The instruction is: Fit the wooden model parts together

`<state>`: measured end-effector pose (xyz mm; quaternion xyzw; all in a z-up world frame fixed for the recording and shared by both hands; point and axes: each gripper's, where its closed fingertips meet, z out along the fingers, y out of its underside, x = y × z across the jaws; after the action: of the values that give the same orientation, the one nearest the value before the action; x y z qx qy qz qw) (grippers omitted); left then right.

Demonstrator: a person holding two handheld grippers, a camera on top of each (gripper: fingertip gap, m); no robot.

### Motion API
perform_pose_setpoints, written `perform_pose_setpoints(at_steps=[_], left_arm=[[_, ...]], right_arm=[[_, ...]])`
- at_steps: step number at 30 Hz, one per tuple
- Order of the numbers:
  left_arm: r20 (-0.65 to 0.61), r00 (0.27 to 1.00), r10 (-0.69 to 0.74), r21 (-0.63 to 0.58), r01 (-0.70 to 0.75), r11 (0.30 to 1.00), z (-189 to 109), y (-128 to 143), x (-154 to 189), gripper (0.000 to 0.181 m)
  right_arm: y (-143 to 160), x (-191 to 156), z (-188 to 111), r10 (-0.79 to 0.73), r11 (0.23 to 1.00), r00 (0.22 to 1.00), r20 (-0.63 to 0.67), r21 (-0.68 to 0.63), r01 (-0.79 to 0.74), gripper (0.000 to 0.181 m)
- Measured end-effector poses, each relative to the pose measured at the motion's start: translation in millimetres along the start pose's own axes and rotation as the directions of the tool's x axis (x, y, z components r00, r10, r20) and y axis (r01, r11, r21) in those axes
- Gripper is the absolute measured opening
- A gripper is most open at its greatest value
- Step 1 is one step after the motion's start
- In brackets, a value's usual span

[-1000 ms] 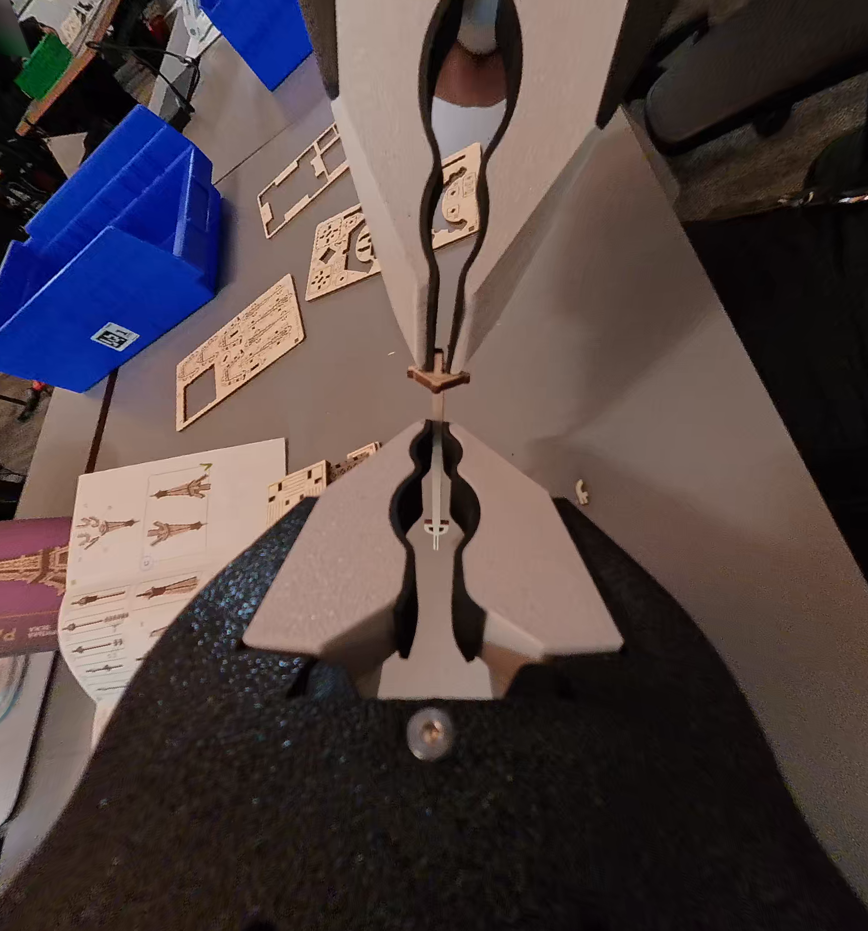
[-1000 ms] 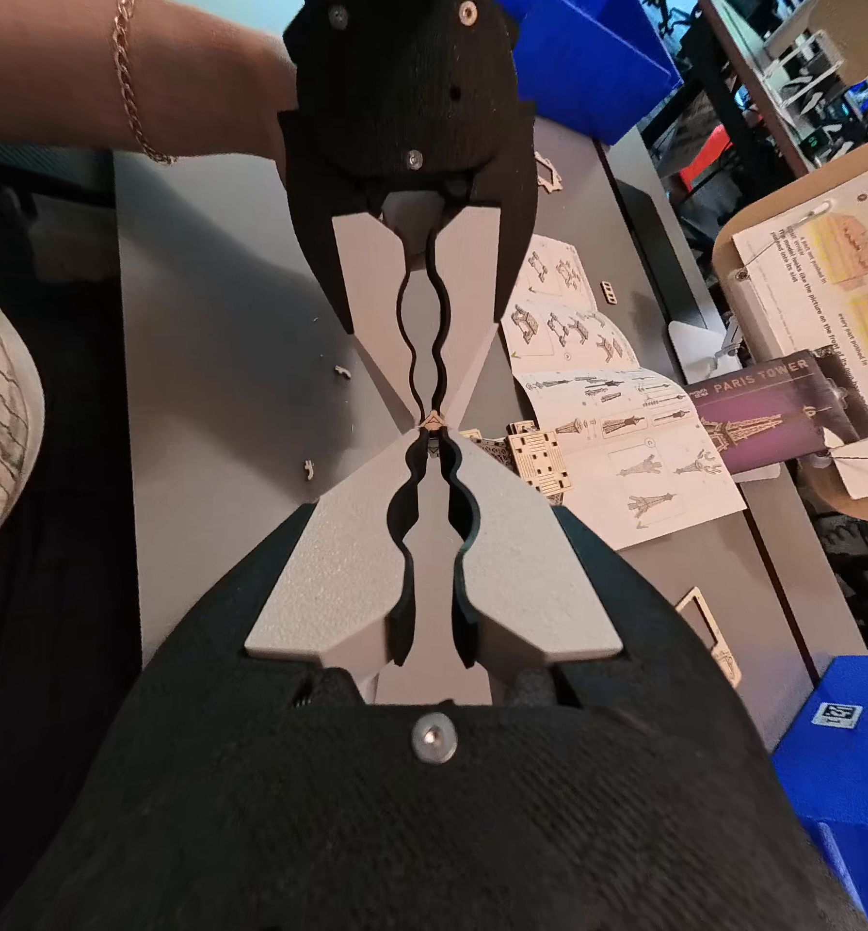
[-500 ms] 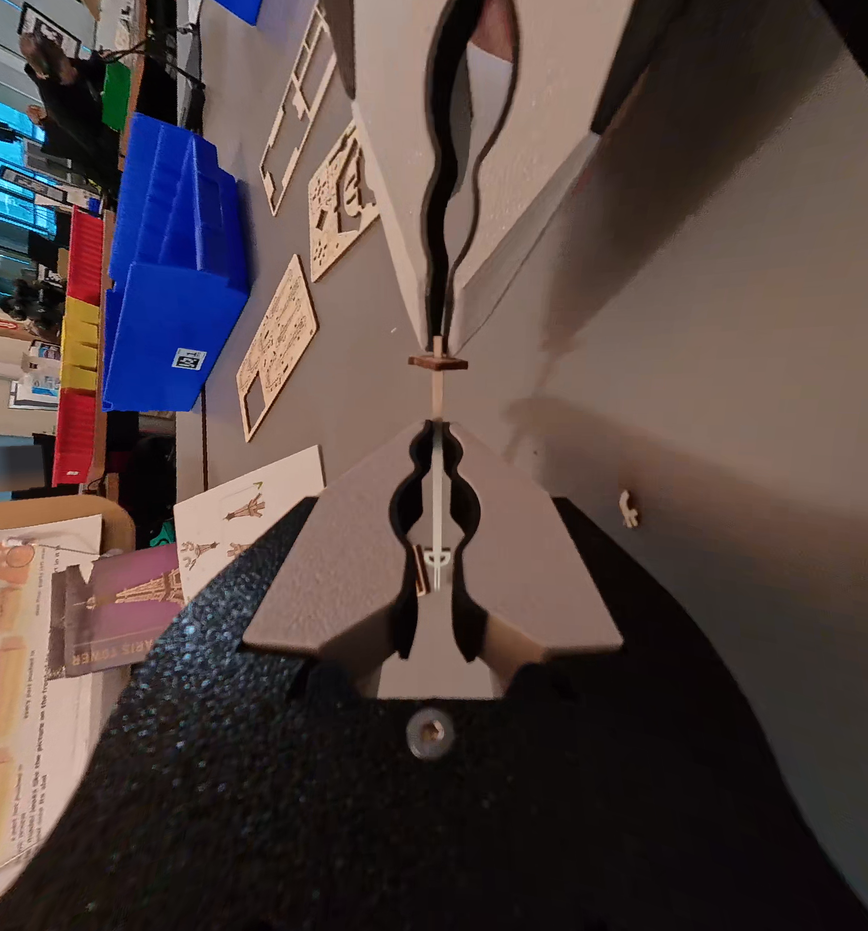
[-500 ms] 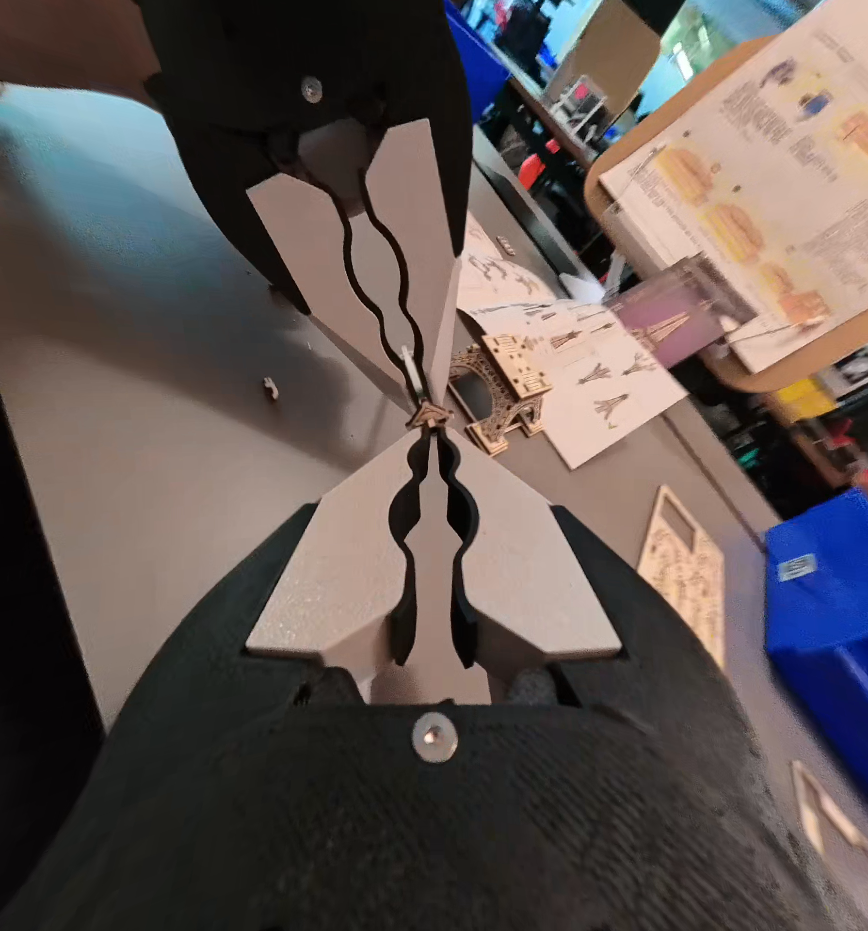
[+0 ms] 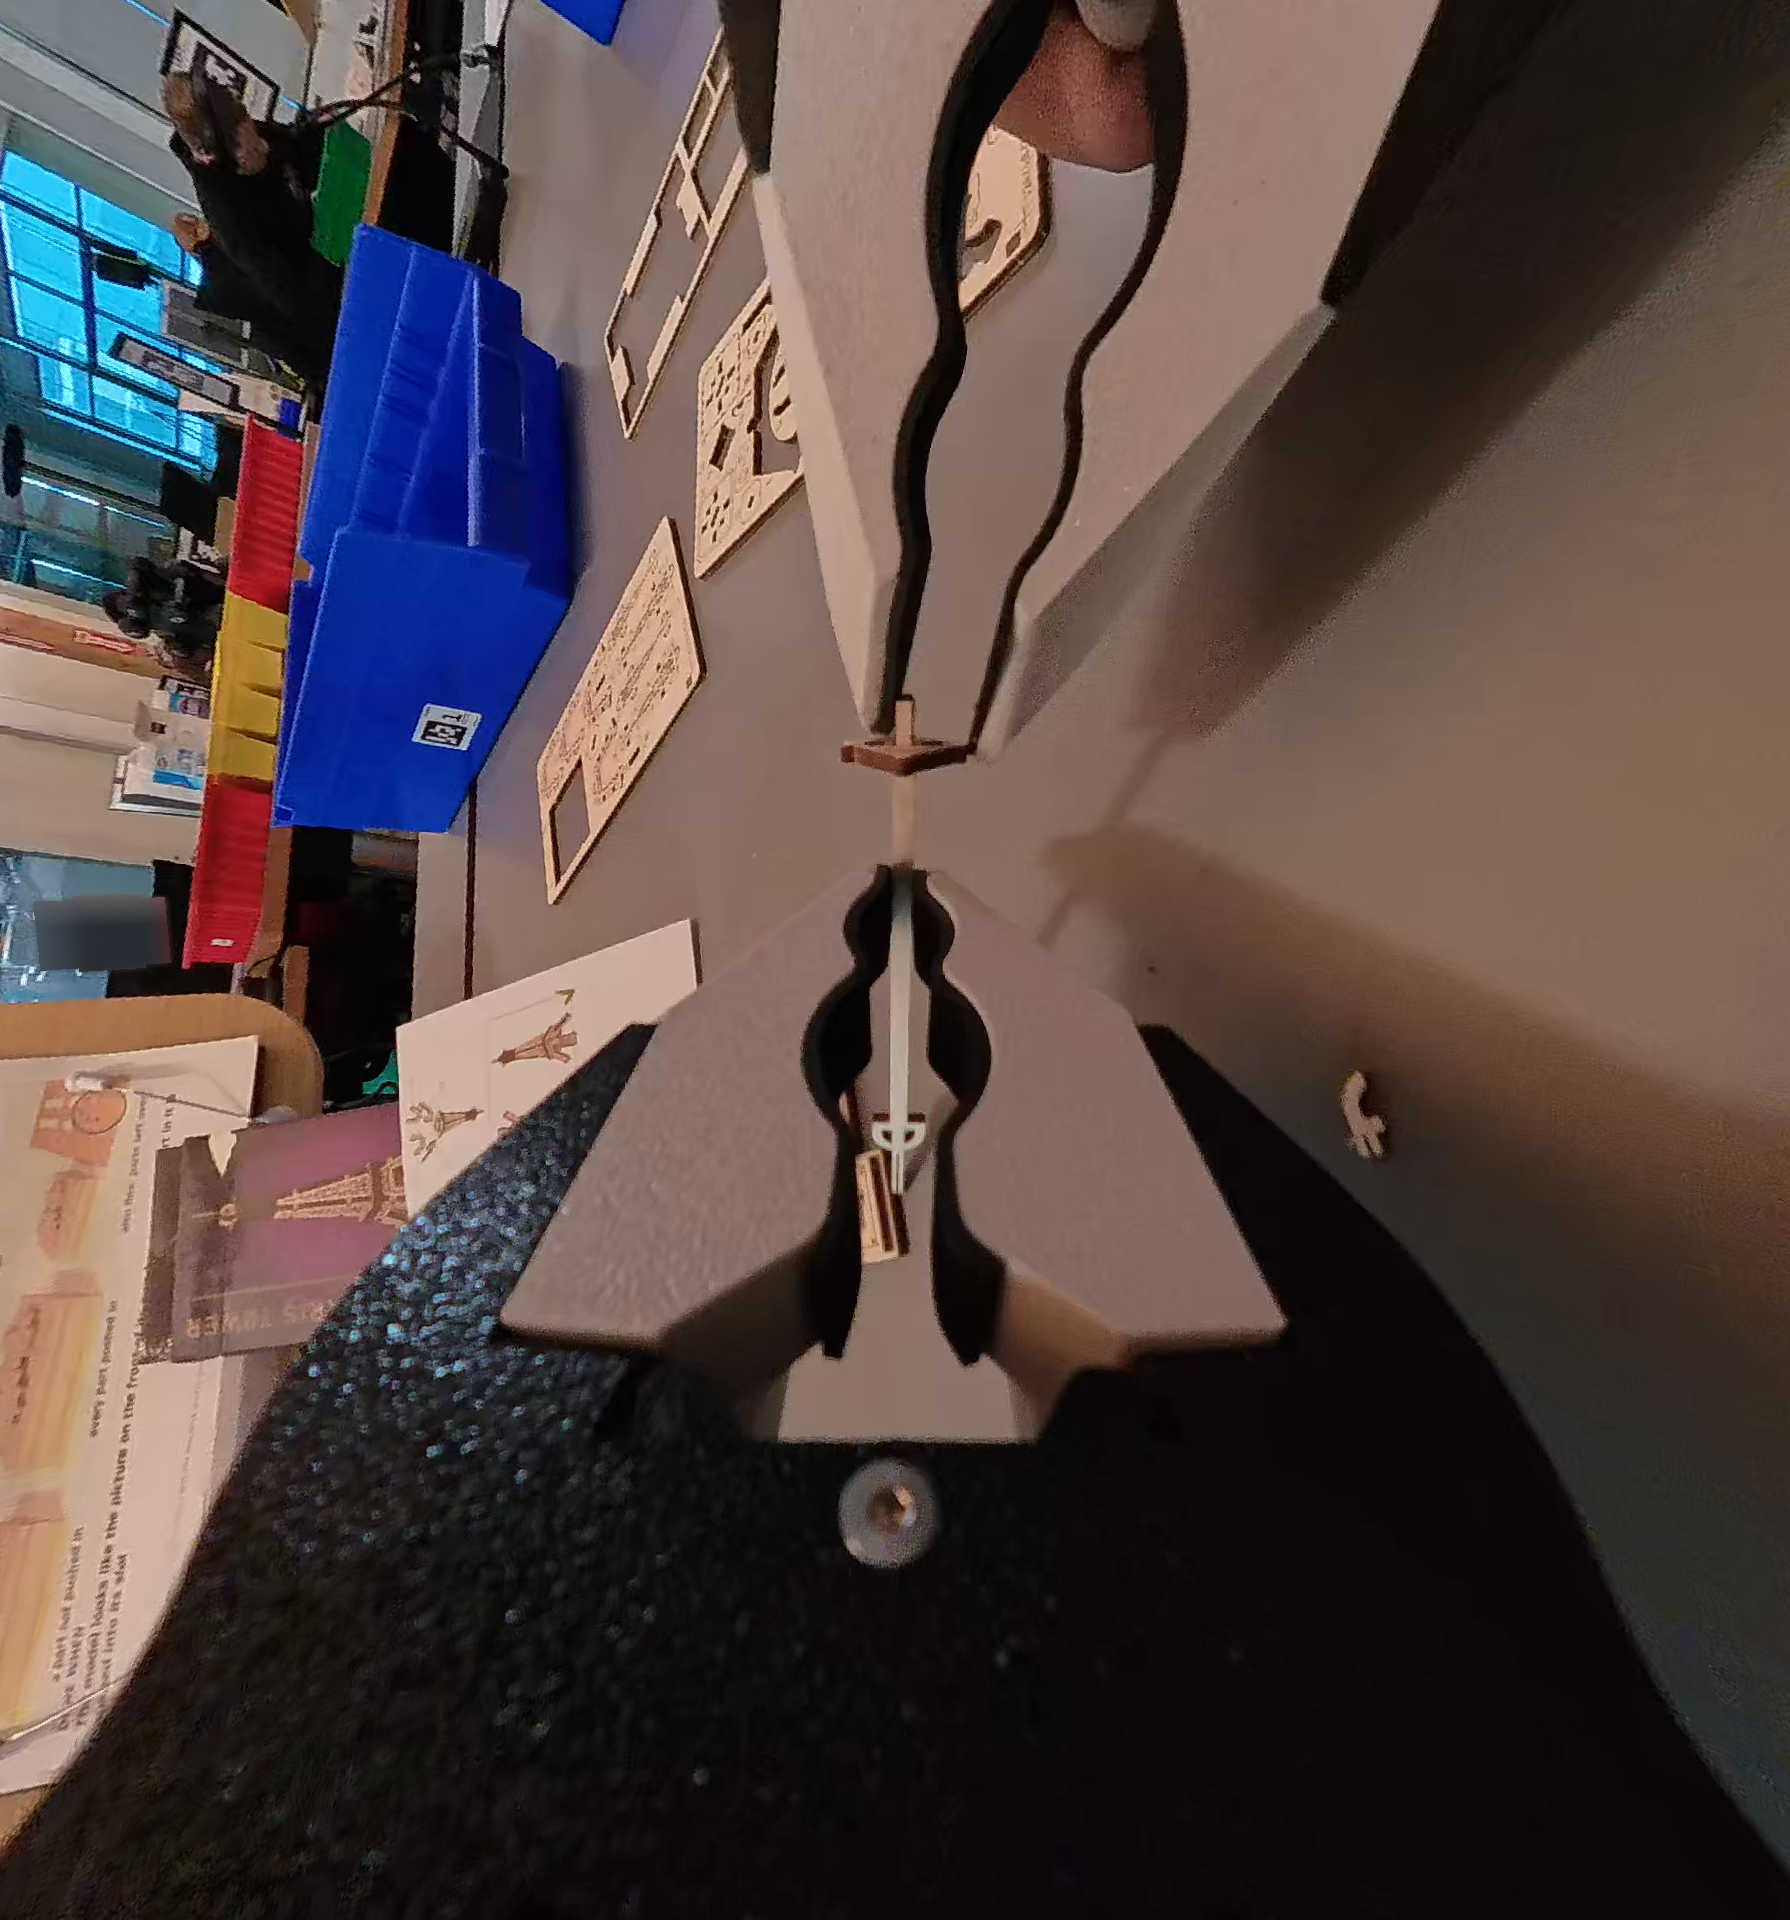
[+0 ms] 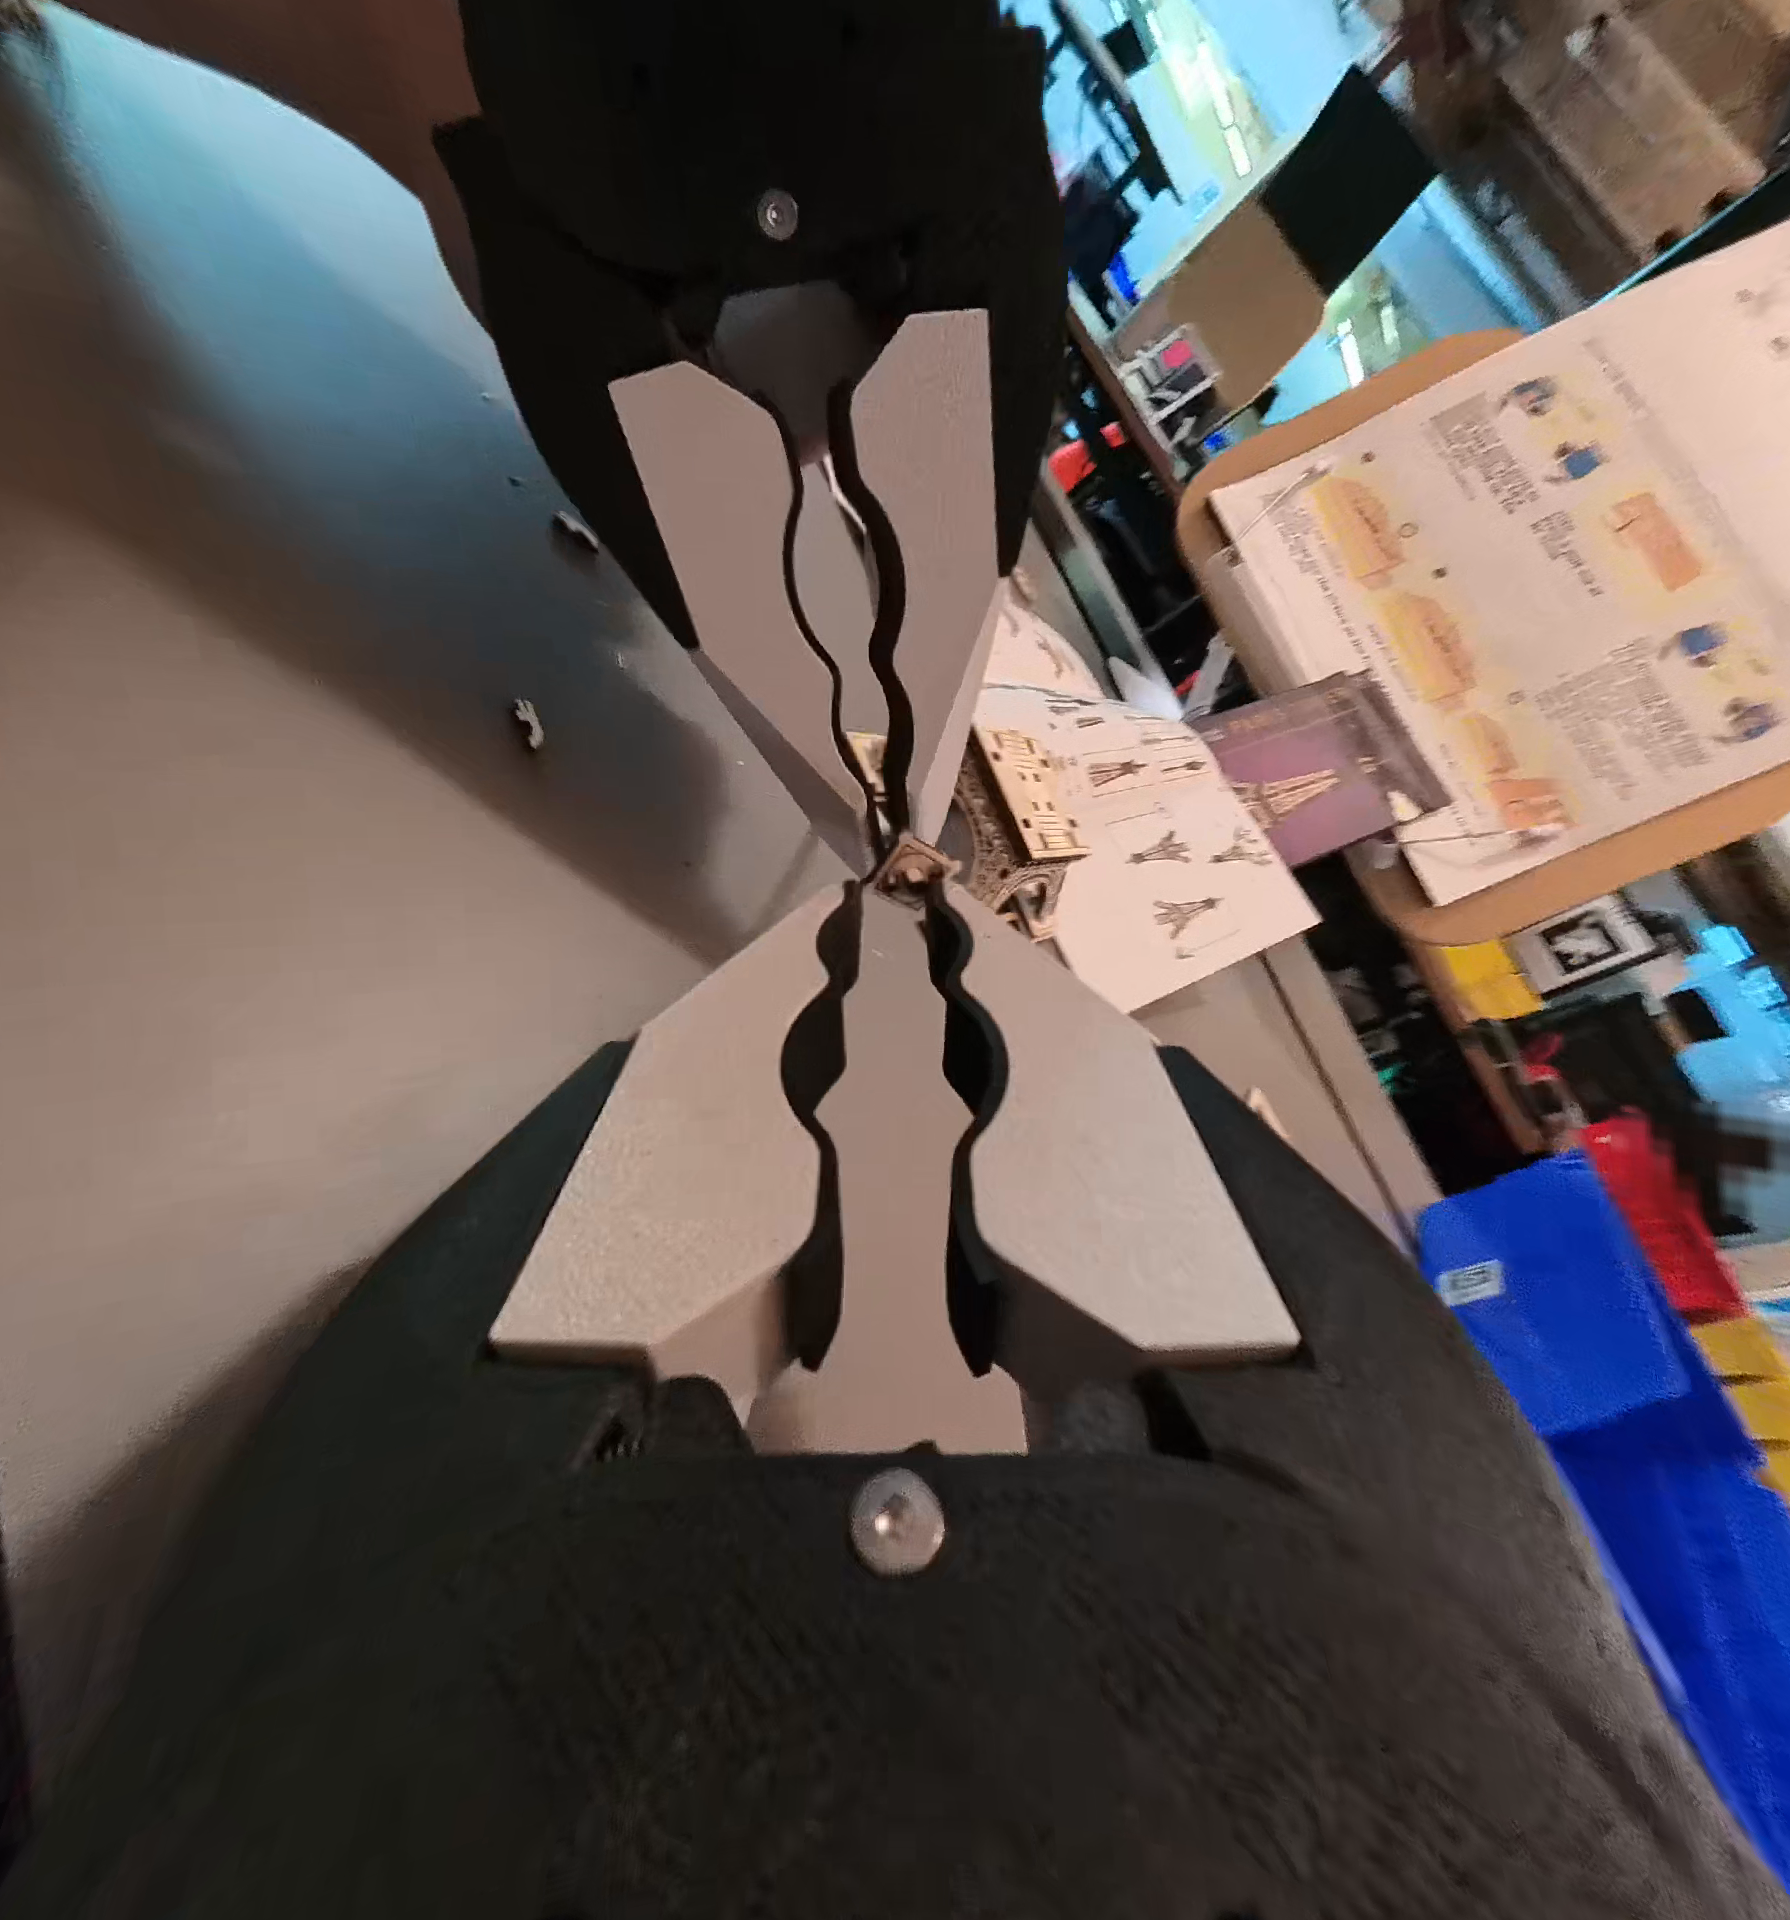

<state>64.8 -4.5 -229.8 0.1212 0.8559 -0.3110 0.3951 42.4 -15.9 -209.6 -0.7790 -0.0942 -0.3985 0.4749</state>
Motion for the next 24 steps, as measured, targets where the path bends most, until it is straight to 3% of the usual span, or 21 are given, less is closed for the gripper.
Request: perform_pose_setpoints(at_steps=[6,9,24], left_arm=[[0.018,1.0,0.012,-0.005,-0.012,1.0,-2.0,-1.1,-3.2,0.0],[0.007,0.999,0.046,-0.036,-0.045,0.998,-0.4,4.5,0.6,0.0],[0.01,0.993,0.116,-0.063,-0.115,0.991,2.3,1.5,5.4,0.0]], right_arm=[[-2.2,4.1,-0.4,-0.174,0.985,0.98,-0.102,0.005,0.175,0.011],[-8.0,7.8,-4.1,-0.198,0.978,0.969,-0.144,0.035,0.205,0.002],[4.5,-5.7,1.3,-0.2,0.98,0.978,-0.053,-0.016,0.199,0.005]])
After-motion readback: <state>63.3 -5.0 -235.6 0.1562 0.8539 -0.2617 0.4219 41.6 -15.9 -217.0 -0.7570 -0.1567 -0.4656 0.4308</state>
